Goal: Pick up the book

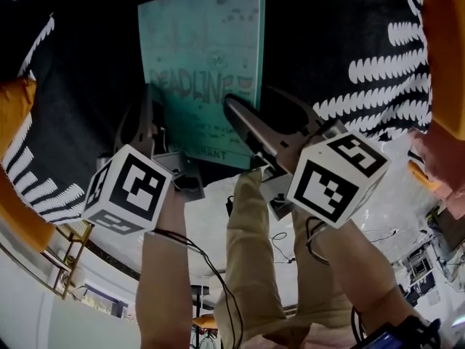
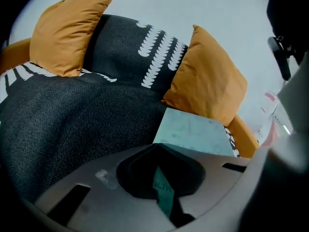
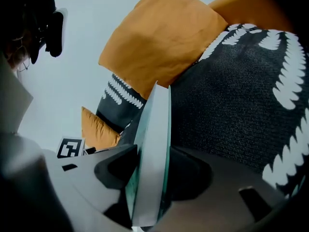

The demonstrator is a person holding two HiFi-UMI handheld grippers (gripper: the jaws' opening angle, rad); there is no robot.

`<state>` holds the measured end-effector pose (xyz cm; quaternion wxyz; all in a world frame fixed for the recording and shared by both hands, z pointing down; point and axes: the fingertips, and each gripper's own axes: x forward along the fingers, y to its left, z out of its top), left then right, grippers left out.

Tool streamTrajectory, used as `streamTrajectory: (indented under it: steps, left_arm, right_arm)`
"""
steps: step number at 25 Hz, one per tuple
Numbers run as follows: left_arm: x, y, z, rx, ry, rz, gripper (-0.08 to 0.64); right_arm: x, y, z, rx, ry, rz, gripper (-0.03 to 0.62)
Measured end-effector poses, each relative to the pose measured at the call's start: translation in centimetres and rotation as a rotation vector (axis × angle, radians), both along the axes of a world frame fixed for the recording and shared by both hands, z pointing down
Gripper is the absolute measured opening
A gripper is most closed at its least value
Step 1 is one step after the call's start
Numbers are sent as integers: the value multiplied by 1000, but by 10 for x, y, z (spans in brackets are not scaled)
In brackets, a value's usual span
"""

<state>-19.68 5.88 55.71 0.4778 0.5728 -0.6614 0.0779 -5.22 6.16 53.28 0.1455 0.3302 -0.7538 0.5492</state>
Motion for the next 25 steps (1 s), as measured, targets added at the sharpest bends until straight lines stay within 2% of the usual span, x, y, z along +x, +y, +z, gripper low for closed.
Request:
streamTrajectory:
  steps: [5,7,15,22,25]
  left_arm:
    - [1,0,-3,0,-15,4,11]
    - [0,0,-3,1,-18,6,11]
    - [4,4,-10,-8,9,-14,11]
    - [28,-1,-40,39,-12,43,11]
    - [32,-3,-52,57,-17,61,11]
  right_arm:
    - [4,-1,3,-120,-84,81,196]
    - [1,-2,-1,-132,-111,80,188]
    - [2,-8,-31,-21,-85,84,175]
    - [16,-19,-59,117,9,34,173]
    - [15,-20,-67,145,31,28,173]
